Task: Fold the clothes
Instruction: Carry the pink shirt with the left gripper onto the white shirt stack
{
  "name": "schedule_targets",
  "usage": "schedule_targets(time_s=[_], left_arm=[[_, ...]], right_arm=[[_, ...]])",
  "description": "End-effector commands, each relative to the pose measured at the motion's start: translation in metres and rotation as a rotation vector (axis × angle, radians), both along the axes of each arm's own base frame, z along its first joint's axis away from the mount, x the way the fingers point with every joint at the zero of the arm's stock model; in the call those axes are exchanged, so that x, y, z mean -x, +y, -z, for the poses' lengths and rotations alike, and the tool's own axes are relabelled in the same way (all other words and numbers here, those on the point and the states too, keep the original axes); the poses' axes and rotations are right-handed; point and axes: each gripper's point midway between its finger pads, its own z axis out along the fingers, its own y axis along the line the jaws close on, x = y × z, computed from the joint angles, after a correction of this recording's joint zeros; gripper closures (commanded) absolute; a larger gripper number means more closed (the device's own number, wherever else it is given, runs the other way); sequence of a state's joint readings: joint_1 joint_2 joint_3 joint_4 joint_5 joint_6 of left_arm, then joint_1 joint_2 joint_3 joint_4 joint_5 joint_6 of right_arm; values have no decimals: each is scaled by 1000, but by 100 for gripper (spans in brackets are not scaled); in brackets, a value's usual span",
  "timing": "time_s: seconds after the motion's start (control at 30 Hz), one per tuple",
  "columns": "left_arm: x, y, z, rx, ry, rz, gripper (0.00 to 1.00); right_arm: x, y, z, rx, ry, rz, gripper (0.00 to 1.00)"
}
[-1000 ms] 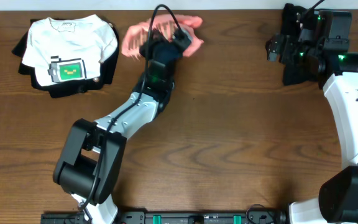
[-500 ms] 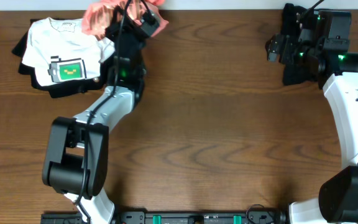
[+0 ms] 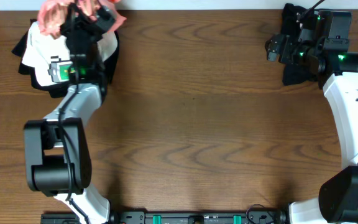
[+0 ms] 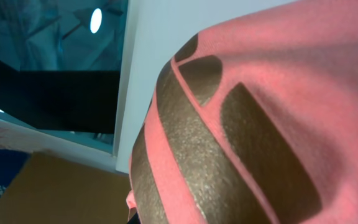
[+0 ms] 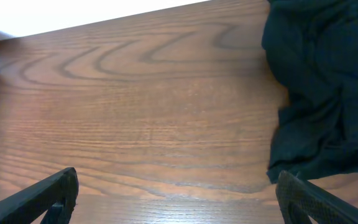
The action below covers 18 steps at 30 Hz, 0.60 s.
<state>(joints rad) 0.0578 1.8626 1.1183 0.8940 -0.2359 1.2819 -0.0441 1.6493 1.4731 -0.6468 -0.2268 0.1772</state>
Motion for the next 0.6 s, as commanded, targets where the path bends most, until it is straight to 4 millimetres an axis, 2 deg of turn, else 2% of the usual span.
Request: schedule_targets(time_s=[0.0, 0.23, 0.37, 0.5, 0.53, 0.57], left_arm=[[2, 8, -15, 15, -20, 73, 94], [4, 33, 29, 49, 144, 75, 94], [6, 53, 46, 60, 176, 44, 94], [5, 58, 46, 62, 167, 74, 94], [5, 59, 40, 54, 140, 79, 94], [4, 60, 24, 36, 78, 76, 94]], right_arm=[[0, 2, 2, -44, 12, 5, 1], [0, 2, 2, -49, 14, 10, 1], [0, 2, 2, -48, 13, 10, 1], [-1, 2, 1, -48, 7, 11, 1], [-2, 2, 1, -48, 3, 11, 1], [-3, 2, -1, -48, -4, 10, 1]])
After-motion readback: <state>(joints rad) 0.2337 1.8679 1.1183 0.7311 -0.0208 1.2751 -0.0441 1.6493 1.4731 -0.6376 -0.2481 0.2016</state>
